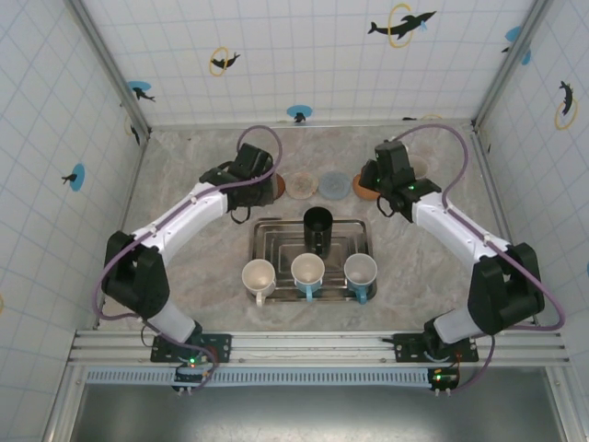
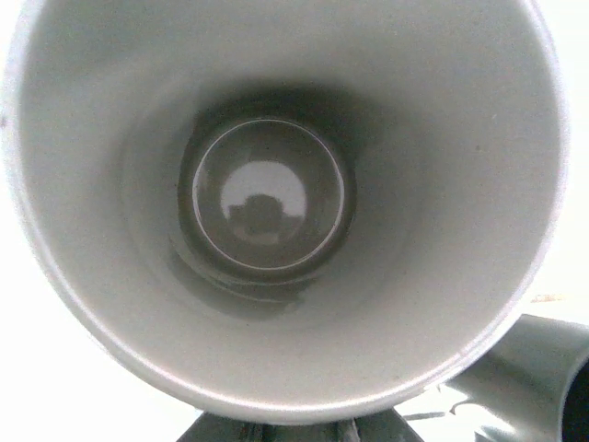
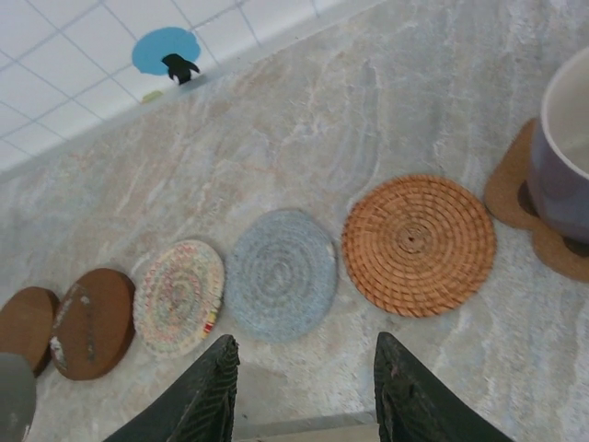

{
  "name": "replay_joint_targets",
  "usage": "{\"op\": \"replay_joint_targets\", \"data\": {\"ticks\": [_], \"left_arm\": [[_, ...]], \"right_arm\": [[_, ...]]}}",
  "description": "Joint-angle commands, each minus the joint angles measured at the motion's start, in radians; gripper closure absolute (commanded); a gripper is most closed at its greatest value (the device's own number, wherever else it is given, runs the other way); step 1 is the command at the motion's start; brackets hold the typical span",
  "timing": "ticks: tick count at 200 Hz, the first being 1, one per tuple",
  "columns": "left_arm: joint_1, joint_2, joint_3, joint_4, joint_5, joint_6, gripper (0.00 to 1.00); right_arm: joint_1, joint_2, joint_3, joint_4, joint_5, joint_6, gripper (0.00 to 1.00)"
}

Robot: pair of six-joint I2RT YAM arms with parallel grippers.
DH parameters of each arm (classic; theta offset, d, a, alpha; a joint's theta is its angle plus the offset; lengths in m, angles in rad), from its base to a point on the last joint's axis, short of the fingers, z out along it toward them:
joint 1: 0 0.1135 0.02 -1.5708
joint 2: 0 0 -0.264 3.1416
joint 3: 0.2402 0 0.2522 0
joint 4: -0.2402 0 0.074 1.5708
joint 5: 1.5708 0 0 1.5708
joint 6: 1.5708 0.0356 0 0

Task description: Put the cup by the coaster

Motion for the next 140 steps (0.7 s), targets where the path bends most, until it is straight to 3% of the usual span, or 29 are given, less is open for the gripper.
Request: {"op": "replay_joint_targets", "data": {"ticks": [1,65,140], "left_arm": [[0.044,0.019,0.060,0.040,0.008,0.041,1.00],[0.173,0.070,0.086,0.071,0.032,0.077,1.00],[0.253,0.150,0.140,0.110,0.043,0.125,1.00]], "right_arm": [[-0.002,0.050,0.075,-0.008,-0.030,-0.010,0.58],[-0.001,0.174,0.208,-0.054,-0.079,-0.022,0.61],[0.010,0.210,0.272,-0.107,-0.080,-0.031,0.61]]}}
